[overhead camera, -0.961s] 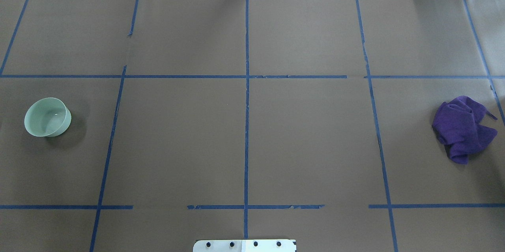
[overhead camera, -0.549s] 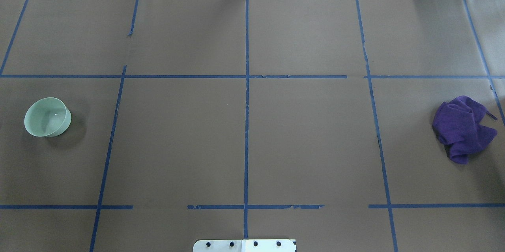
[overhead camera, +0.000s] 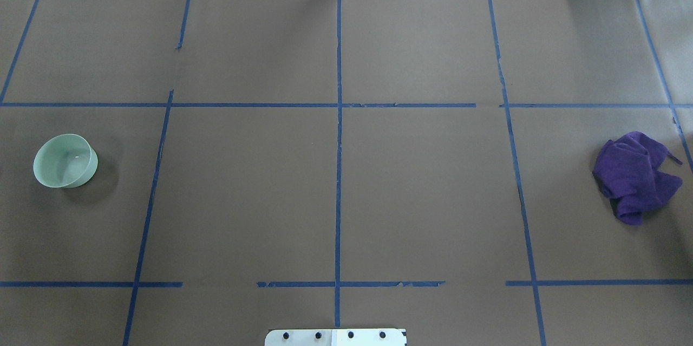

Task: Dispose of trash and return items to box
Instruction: 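Reach the right gripper down and grasp the purple cloth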

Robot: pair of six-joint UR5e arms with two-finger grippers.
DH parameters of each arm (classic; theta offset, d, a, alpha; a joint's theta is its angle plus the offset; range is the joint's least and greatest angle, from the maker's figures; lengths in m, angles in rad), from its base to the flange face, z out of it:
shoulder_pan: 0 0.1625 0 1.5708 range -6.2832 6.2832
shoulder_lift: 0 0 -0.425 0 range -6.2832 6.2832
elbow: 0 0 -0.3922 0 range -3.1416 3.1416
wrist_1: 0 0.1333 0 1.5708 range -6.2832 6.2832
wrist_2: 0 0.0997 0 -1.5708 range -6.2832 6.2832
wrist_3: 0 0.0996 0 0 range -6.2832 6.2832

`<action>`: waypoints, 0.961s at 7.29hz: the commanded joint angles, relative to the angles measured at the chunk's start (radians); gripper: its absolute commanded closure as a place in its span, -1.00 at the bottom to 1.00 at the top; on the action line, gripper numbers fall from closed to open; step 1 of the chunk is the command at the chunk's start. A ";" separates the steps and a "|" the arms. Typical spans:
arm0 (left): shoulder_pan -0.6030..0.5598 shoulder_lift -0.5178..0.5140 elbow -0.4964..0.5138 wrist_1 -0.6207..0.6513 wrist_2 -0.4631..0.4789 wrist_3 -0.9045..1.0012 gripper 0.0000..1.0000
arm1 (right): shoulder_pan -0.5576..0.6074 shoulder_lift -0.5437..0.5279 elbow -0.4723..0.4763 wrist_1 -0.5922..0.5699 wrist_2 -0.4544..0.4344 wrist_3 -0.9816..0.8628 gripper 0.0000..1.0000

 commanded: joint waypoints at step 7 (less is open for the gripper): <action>-0.004 -0.135 -0.163 0.057 0.004 -0.164 -1.00 | -0.396 -0.089 -0.188 0.537 -0.277 0.393 -0.96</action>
